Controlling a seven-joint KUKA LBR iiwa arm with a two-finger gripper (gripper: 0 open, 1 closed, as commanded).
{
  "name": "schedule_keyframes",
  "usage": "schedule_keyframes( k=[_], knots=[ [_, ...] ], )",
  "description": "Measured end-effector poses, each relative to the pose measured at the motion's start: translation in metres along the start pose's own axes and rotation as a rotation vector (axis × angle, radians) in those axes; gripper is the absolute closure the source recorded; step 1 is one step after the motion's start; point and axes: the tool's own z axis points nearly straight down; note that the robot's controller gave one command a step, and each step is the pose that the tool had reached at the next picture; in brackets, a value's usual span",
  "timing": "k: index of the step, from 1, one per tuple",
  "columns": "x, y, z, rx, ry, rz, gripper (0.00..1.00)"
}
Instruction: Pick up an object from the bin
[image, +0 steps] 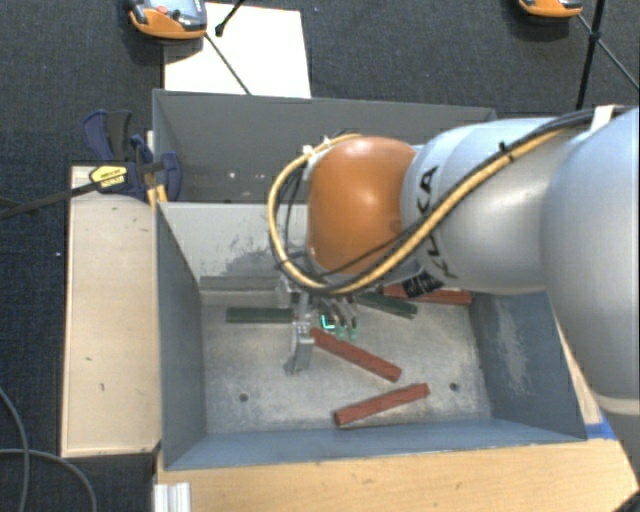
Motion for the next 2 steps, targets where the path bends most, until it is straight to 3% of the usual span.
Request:
schedule_keyframes(
  k=[1,2],
  knots=[
    [-0.002,-0.001,-0.004,-0.001,-0.008,0.005,0.00],
    [-0.016,-0.020,0.013,-0.003,-0.011,-0.111,0.00]
  ],
)
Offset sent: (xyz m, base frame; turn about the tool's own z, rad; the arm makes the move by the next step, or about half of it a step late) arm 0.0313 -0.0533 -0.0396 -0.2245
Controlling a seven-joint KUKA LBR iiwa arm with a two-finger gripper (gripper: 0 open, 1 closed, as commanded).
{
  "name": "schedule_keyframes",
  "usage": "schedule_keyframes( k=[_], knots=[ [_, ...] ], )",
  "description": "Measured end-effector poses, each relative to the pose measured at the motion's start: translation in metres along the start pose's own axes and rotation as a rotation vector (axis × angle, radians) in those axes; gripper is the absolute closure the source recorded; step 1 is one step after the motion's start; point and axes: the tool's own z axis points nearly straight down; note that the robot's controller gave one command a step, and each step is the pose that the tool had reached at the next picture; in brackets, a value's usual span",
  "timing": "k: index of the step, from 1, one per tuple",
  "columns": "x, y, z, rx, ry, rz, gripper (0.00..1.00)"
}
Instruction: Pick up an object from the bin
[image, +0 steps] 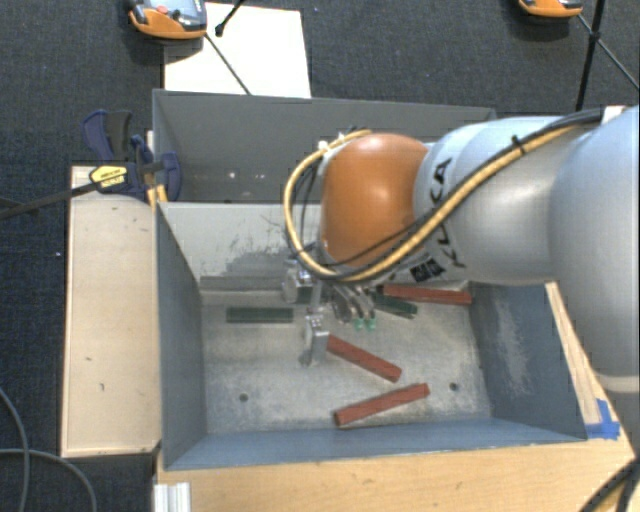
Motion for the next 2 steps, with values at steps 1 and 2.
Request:
schedule_keyframes(
  k=[1,2],
  knots=[
    [0.005,-0.029,0.037,0.003,0.002,0.008,0.00],
    [0.027,-0.043,0.063,0.003,0.003,0.258,0.00]
  ],
)
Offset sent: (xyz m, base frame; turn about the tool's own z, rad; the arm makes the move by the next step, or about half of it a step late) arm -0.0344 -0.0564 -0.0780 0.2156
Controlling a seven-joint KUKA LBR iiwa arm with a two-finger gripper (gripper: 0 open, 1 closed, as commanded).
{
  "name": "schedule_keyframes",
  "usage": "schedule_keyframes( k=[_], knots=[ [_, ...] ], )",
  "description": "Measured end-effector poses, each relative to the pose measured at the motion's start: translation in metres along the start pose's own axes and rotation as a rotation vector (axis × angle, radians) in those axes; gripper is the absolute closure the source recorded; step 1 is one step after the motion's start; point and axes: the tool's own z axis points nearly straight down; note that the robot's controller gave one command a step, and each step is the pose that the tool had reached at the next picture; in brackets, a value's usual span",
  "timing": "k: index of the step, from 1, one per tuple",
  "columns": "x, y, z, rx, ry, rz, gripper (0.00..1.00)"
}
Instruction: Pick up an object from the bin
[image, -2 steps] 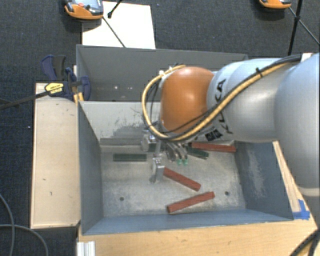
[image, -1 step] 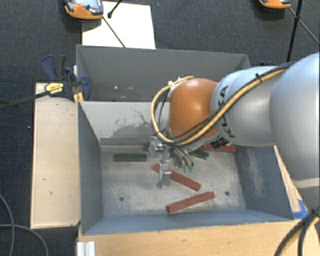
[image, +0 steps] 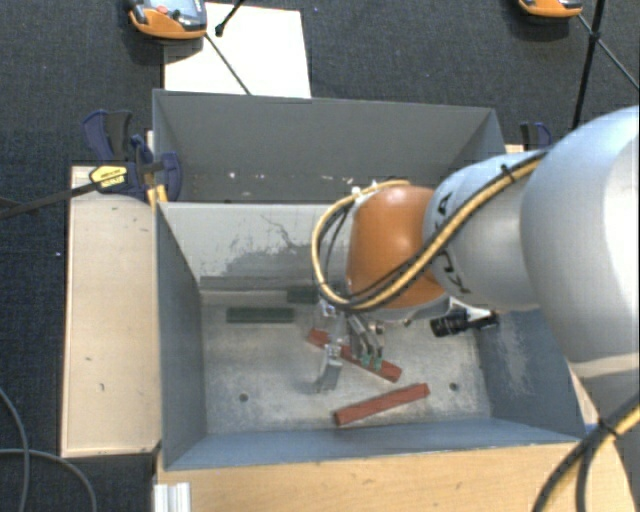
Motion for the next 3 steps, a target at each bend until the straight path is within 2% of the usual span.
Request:
schedule_keyframes(
  k=[1,2,3],
  knots=[
    [-0.045,-0.033,0.014,0.000,-0.001,-0.405,1.00],
    [-0.045,-0.033,0.014,0.000,0.000,-0.403,1.00],
    [-0.023,-0.056,-0.141,0.000,-0.002,-0.452,1.00]
  ],
)
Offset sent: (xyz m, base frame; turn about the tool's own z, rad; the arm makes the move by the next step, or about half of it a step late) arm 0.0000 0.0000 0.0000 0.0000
